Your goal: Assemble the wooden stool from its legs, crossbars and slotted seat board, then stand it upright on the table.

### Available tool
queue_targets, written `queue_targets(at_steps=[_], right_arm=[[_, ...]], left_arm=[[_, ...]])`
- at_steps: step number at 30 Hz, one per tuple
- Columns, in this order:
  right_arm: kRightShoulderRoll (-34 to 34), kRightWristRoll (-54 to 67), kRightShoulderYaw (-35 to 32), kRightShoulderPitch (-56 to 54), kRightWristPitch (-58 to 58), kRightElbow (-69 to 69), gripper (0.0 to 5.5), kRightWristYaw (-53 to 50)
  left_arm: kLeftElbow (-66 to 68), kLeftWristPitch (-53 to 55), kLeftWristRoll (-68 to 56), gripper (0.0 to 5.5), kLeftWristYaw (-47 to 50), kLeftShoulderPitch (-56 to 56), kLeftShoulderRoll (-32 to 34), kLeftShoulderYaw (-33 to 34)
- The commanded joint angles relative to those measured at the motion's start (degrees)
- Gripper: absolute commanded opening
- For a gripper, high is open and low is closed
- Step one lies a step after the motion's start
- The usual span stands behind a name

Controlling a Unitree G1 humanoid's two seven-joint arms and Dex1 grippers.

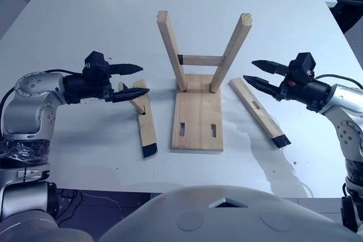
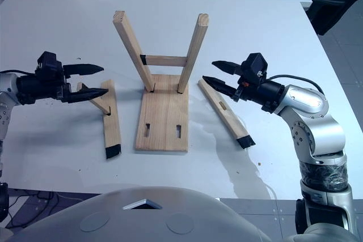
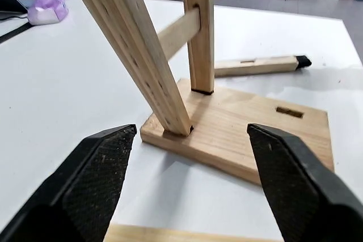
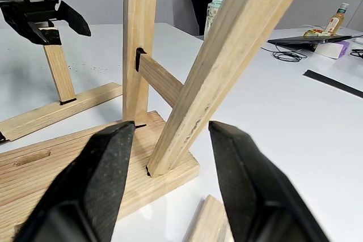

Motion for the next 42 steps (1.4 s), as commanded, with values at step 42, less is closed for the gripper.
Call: queue_targets(at_steps=[42], right_arm=[[-2.11, -2.88, 2.14, -0.96, -1.78, 1.35, 2.40, 2.69]], left_arm=[[-6.26, 15.21, -11.81, 2.26, 12.41, 4.46, -6.14, 1.93]])
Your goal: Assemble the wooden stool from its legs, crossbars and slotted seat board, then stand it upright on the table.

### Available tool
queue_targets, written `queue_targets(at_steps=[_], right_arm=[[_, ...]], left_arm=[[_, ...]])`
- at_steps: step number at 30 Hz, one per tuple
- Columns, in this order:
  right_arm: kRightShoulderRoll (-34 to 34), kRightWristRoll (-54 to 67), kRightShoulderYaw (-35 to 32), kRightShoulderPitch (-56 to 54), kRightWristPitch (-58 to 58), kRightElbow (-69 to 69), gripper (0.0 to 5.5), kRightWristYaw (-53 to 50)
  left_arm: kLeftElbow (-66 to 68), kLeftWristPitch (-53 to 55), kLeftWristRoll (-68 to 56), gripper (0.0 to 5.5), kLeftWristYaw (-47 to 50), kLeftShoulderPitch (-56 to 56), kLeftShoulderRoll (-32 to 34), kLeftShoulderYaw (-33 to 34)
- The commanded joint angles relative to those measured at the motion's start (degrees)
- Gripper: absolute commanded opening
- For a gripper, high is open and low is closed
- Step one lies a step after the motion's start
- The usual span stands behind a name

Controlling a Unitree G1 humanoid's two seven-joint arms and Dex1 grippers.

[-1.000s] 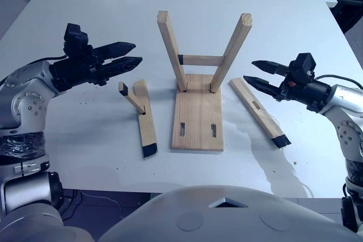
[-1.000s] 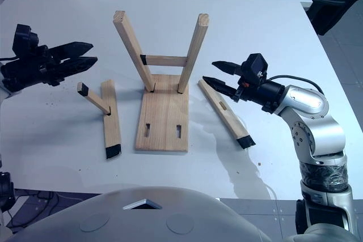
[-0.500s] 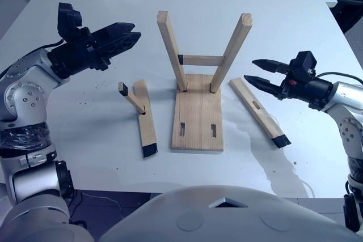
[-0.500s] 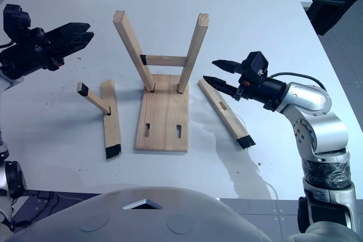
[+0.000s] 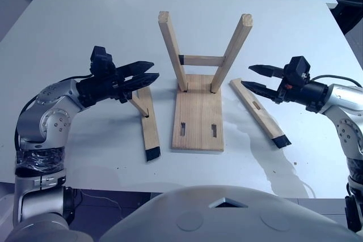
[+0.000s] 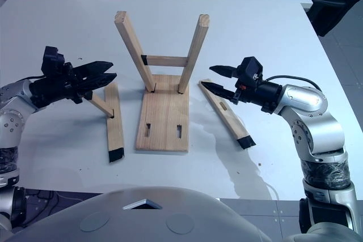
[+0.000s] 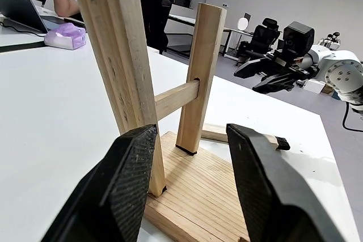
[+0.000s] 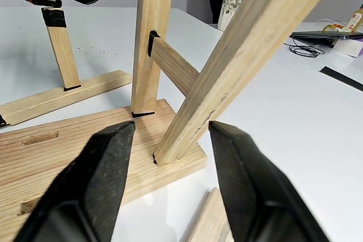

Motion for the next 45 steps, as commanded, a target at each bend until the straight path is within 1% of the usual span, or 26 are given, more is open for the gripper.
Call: queue_targets(at_steps=[1, 4, 7, 10, 14, 16, 19, 23, 30, 34, 38, 45], right_arm=[[-0.03, -0.45, -0.14, -0.21, -0.78, 0.23, 2.40, -0.05], [-0.14, -0.26, -0.36, -0.32, -0.94, 0.58, 2.40, 0.23], [-0.39, 0.41, -1.27, -0.67, -0.66, 0.83, 2.40, 0.30], [-0.64, 1.05, -2.56, -0.27, -0.44, 0.38, 2.40, 0.07], [-0.45, 1.60, -5.08, 2.65, -0.12, -1.90, 2.40, -1.05], [-0.13, 1.79, -5.98, 3.69, 0.00, -2.64, 2.40, -1.93], [0.22, 2.19, -6.45, 5.21, 0.17, -4.09, 2.40, -2.94], [0.80, 2.51, -7.43, 7.62, 0.44, -5.89, 2.40, -4.91], [0.74, 2.63, -6.66, 7.73, 0.59, -6.01, 2.40, -5.44], [0.70, 2.79, -6.50, 7.77, 0.75, -6.22, 2.40, -5.47], [1.10, 2.60, -6.52, 8.47, 0.62, -6.59, 2.40, -6.10], [2.26, 1.97, -6.15, 9.31, 0.16, -7.11, 2.40, -7.34]], left_arm=[[-0.57, 3.95, -0.55, 2.26, 0.88, 0.81, 1.62, 0.70], [-4.40, 6.54, -4.14, 2.26, 3.54, -0.68, 2.54, 4.57], [-12.69, 8.49, -6.49, 2.26, 6.23, -2.11, 4.92, 7.31], [-20.81, 13.34, -13.52, 2.26, 13.25, -5.10, 6.33, 9.79], [-28.57, 18.53, -20.68, 2.26, 19.65, -1.59, 8.51, 10.94], [-31.95, 19.55, -20.32, 2.26, 21.25, 2.13, 9.28, 10.32], [-34.94, 20.17, -17.41, 2.26, 20.58, 8.12, 11.07, 8.33], [-35.87, 18.25, -7.33, 2.26, 20.00, 15.56, 13.20, 1.18], [-30.81, 11.69, 5.68, 2.26, 21.82, 25.52, 9.92, -5.68], [-29.62, 8.93, 9.92, 2.26, 22.01, 28.98, 8.71, -7.45], [-26.67, 5.06, 14.67, 2.26, 20.05, 30.94, 9.21, -9.59], [-19.23, -2.36, 21.06, 2.26, 13.97, 31.14, 12.17, -9.91]])
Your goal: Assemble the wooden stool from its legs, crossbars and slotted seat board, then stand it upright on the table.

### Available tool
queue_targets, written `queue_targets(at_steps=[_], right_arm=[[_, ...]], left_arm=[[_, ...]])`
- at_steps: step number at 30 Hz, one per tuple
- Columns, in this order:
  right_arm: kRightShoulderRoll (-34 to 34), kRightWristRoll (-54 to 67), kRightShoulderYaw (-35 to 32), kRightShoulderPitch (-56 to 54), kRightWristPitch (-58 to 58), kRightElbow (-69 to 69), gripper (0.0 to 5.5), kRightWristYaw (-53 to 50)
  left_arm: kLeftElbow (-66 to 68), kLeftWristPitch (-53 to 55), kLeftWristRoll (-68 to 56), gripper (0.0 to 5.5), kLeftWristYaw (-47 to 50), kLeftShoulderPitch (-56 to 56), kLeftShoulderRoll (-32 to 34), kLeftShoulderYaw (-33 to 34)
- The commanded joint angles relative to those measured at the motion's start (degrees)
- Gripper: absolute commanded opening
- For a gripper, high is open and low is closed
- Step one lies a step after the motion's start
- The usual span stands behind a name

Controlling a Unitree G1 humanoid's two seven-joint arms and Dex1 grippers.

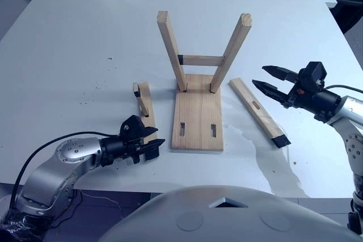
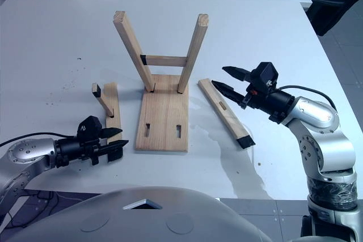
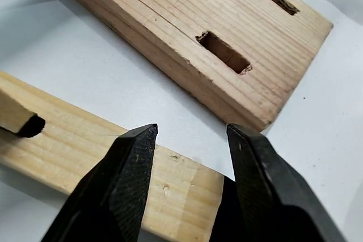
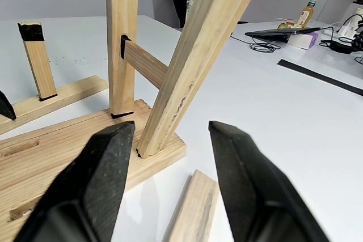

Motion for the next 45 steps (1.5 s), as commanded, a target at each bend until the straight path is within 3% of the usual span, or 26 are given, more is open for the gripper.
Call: queue_targets(at_steps=[1, 12, 18, 23, 26, 33, 44, 45], right_arm=[[0.25, -0.43, 0.33, 0.36, -0.20, -0.80, 2.40, -0.76], [-0.63, -0.64, 0.60, 0.05, -0.11, -0.55, 2.40, -0.19], [-1.67, -0.08, -1.75, 1.74, 0.10, -0.87, 2.40, 0.40], [-2.21, 0.81, -3.95, 4.79, 0.70, -2.65, 2.40, 0.51], [-2.72, 0.95, -4.93, 4.86, 0.75, -1.77, 2.40, 0.85], [-2.92, 0.87, -4.89, 3.07, 0.80, -0.99, 2.40, 1.06], [-1.96, 0.34, -3.60, 3.45, 0.30, -1.72, 2.40, 0.32], [-1.90, 0.31, -3.71, 3.96, 0.17, -1.88, 2.40, 0.20]], left_arm=[[5.23, -3.32, 4.59, 2.26, -3.42, 0.31, 3.19, -0.28], [11.95, -6.59, 4.28, 2.26, -9.04, -6.49, 6.27, 5.72], [3.64, 8.67, -4.29, 2.26, 2.14, -11.25, 1.60, 13.61], [-7.20, 24.33, -11.76, 2.26, 11.72, -7.26, -1.79, 19.83], [-10.90, 28.40, -12.54, 2.26, 17.01, -3.63, -5.48, 21.98], [-11.86, 30.90, -11.39, 2.26, 26.50, -5.10, -13.25, 20.60], [-8.45, 34.10, -8.28, 2.26, 34.61, -9.35, -18.52, 18.95], [-8.62, 34.83, -8.73, 2.45, 34.47, -9.20, -18.65, 19.35]])
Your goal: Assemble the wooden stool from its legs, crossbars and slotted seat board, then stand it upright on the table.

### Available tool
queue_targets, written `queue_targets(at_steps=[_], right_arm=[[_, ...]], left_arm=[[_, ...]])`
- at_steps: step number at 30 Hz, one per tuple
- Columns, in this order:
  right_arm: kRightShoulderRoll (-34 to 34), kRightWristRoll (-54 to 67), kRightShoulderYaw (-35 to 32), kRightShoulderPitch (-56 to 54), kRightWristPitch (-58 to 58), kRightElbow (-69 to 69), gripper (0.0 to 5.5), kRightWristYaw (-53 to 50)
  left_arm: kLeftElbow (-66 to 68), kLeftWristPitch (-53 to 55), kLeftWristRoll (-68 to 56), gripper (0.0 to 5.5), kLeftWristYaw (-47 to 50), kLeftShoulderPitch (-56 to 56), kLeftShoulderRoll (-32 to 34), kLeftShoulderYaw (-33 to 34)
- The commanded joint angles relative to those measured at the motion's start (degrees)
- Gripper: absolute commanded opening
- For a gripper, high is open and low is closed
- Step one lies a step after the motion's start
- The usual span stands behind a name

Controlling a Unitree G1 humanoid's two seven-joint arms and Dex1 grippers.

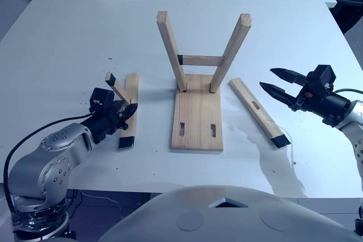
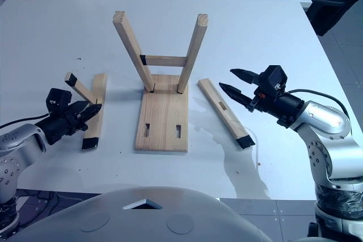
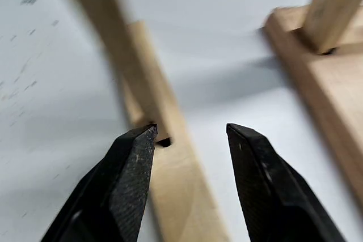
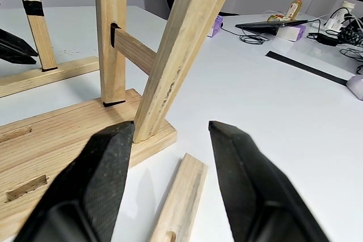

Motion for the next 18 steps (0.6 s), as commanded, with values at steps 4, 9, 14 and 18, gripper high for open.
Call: queue_targets(at_steps=[4, 9, 14, 18], right_arm=[[0.49, 0.39, -1.04, 2.01, -0.10, -1.54, 2.40, -1.07], [0.54, 0.34, -0.61, 2.12, -0.18, -1.74, 2.40, -1.41], [0.51, 0.21, -0.24, 1.75, -0.21, -1.41, 2.40, -1.47], [0.51, 0.20, 0.41, 0.88, -0.05, -1.22, 2.40, -1.55]], left_arm=[[-0.68, 5.38, -1.27, 3.06, -0.04, 0.07, -0.62, 1.31], [-0.77, 7.24, -1.50, 3.27, 0.90, -0.10, -2.62, 2.10], [-0.37, 7.35, 0.22, 3.27, 1.95, 0.38, -4.18, 1.74], [0.01, 6.96, 1.88, 3.27, 3.03, 2.55, -5.62, -0.13]])
